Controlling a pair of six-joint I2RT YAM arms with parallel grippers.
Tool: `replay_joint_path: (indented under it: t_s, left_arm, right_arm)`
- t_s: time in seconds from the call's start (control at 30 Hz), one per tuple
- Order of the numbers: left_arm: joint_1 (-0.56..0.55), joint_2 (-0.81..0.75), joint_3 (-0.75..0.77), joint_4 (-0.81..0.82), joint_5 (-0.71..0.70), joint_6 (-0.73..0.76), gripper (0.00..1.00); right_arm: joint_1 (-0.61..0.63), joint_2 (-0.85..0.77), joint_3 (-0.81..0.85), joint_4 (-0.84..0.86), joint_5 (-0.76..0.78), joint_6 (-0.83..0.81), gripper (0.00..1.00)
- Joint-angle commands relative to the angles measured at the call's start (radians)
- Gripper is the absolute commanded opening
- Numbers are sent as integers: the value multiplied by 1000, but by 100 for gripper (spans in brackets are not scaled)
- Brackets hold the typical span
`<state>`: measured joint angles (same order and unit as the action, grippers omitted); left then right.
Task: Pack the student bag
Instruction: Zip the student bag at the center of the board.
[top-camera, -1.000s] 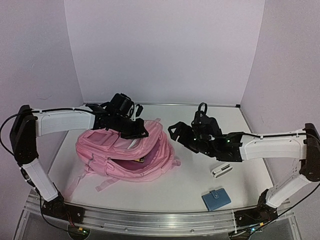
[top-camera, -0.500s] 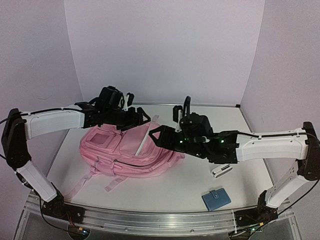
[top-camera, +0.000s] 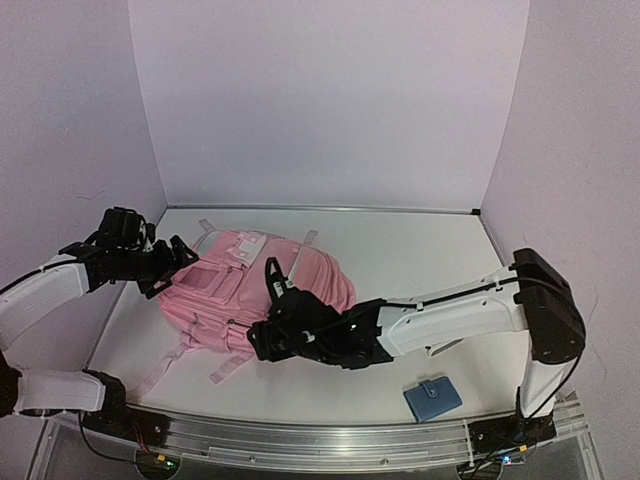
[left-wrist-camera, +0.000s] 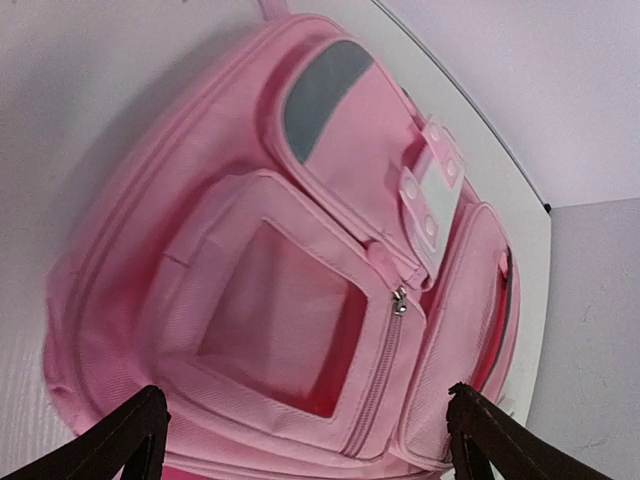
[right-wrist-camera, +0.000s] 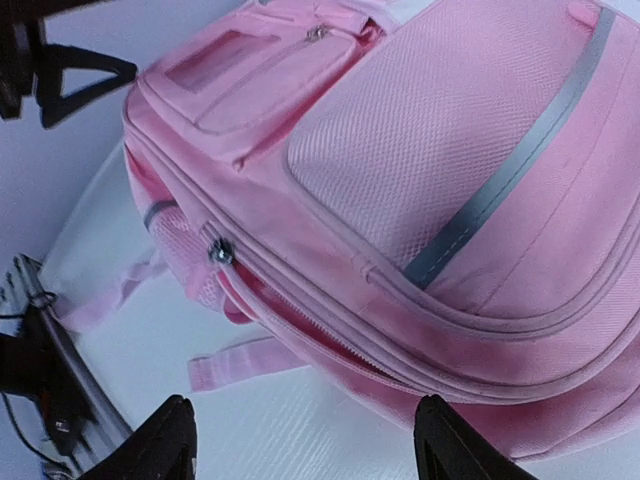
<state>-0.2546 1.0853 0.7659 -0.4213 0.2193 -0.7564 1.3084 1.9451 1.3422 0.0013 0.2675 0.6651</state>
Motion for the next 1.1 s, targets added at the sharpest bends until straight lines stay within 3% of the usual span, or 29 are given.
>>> replay_joint_path:
  t_s: [0.0, 0.2, 0.37, 0.5, 0.67, 0.8, 0.87, 0.93, 1.07]
  left_arm:
    - [114, -99, -25, -92, 23, 31, 98]
    - [195, -142, -67, -117, 27, 31, 100]
    - [197, -139, -116, -76, 65, 2, 100]
    - [196, -126, -138, -38, 127, 7, 100]
    - [197, -76, -178, 86, 257, -3, 100]
    - [195, -14, -205, 147, 319, -17, 96]
    - [195, 4, -213, 174, 336, -22, 88]
    - [195, 16, -229, 206, 369, -33, 80]
    - [195, 25, -254, 253, 408, -49, 69]
  right_arm:
    - [23, 88, 105, -150, 162, -183, 70]
    - [23, 170, 147, -208, 303, -308, 65]
    - [-21, 214, 162, -273, 436, -316, 27]
    - [-104, 166, 113, -277, 421, -296, 19]
    - [-183, 105, 71, -275, 400, -291, 18]
    - [-186, 37, 61, -274, 308, -270, 36]
    - [-186, -17, 55, -273, 216, -209, 47]
    - [-186, -53, 52, -268, 101, -145, 51]
    - [-186, -80, 43, -207, -104, -4, 53]
